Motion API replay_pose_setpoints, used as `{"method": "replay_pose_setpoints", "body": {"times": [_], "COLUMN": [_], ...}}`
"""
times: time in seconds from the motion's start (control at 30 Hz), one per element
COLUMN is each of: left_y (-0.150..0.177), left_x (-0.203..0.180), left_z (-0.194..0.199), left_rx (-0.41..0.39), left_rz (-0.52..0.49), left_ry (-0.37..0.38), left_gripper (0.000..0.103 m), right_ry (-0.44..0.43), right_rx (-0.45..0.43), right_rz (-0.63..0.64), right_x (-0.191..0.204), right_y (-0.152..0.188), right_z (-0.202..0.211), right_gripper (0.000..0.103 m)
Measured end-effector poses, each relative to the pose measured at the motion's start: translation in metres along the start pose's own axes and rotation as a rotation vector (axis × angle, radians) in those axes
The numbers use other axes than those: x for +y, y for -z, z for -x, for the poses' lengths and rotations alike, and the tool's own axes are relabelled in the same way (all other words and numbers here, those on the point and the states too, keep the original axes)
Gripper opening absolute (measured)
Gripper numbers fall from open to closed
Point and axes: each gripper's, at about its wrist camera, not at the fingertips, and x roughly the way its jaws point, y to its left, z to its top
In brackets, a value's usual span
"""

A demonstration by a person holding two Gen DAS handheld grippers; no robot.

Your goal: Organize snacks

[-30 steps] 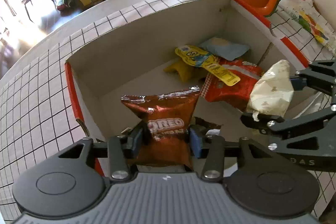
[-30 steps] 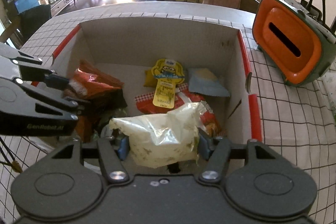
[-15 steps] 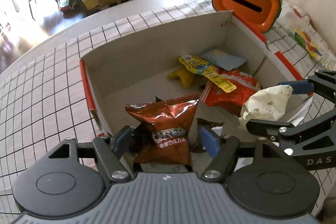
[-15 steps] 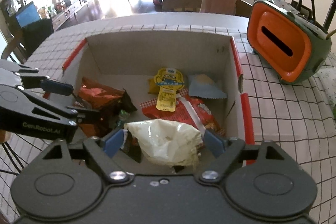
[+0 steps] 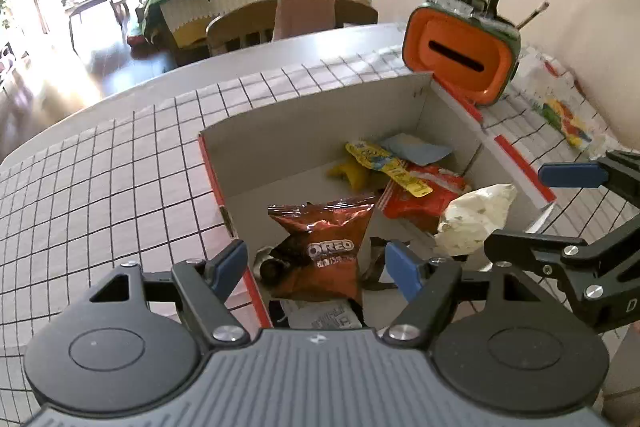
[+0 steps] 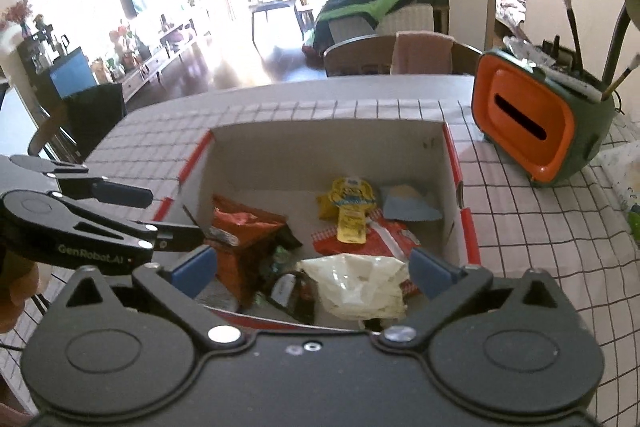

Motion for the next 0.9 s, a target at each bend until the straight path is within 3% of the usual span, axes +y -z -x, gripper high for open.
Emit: {"method": "replay_pose_setpoints", "body": {"times": [0.07,0.3,0.47,0.9], "left_y": [0.003,0.016,0.027,0.044], "left_x": [0.0,0.004,0.002,-0.005], "left_z": [0.01,0.042,0.064,0.091], "left_rx": [-0.025,-0.088,-0.129,-0.172], "left_rz": [-0.006,0.009,0.024,0.056], "left_ry": [0.001,-0.002,0.007,-0.038], "left_gripper": [0.082,0.087,0.102,0.102], "right_ry": [-0.008,-0.018,-0.023,0.047], "right_rx": [-0.015,-0.053,-0.089,-0.171], "right_rz": [-0.001,-0.008,-0.052,-0.097], "right_x": [0.004,0.016,0.024,0.041], "right_y": [0.0,0.001,0.008,0.028], "right_z": [0.007,0.029,0.047,0.07], "right_gripper": [0.103,0.103,0.103,0.103]}}
